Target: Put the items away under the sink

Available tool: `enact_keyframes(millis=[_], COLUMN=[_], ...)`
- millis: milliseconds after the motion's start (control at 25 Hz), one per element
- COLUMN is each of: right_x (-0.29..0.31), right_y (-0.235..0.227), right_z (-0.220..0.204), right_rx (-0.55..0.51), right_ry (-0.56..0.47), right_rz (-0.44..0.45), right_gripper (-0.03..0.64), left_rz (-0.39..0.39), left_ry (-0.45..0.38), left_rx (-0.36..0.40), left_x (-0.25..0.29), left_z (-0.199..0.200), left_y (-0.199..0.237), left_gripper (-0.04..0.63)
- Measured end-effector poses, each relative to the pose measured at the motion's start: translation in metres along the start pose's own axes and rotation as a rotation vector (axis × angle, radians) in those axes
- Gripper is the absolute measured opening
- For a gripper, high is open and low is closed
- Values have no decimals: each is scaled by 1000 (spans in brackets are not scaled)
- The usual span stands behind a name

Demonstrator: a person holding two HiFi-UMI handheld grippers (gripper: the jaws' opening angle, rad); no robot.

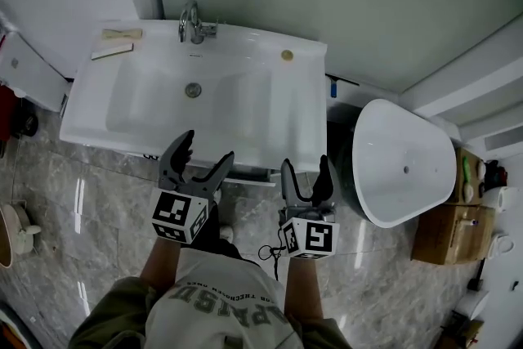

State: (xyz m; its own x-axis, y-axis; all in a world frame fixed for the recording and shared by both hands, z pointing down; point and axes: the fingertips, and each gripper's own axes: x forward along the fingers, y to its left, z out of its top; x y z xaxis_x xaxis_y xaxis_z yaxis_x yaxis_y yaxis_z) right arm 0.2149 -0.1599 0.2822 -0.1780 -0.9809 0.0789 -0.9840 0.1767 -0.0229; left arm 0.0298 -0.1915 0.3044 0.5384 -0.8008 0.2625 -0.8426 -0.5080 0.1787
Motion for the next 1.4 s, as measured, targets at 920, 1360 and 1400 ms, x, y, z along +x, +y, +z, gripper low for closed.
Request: enact_keyframes(millis=[920,1360,1400], right_x=[185,279,288], right_y=[-67,-104,-107], right_z=[-21,-93,-99], right_rx=[-41,-133,-147], right_ry=[191,415,436], right_rz=[-28,145,163], right_gripper=[328,328,328], left_rz=[-121,-25,-17], left_ry=[109,162,166], left_rx=[-18,-54,-56], left_x=[119,149,153], left_z=[15,-2,-4], left_y=[64,58,56], left_gripper=[362,362,362])
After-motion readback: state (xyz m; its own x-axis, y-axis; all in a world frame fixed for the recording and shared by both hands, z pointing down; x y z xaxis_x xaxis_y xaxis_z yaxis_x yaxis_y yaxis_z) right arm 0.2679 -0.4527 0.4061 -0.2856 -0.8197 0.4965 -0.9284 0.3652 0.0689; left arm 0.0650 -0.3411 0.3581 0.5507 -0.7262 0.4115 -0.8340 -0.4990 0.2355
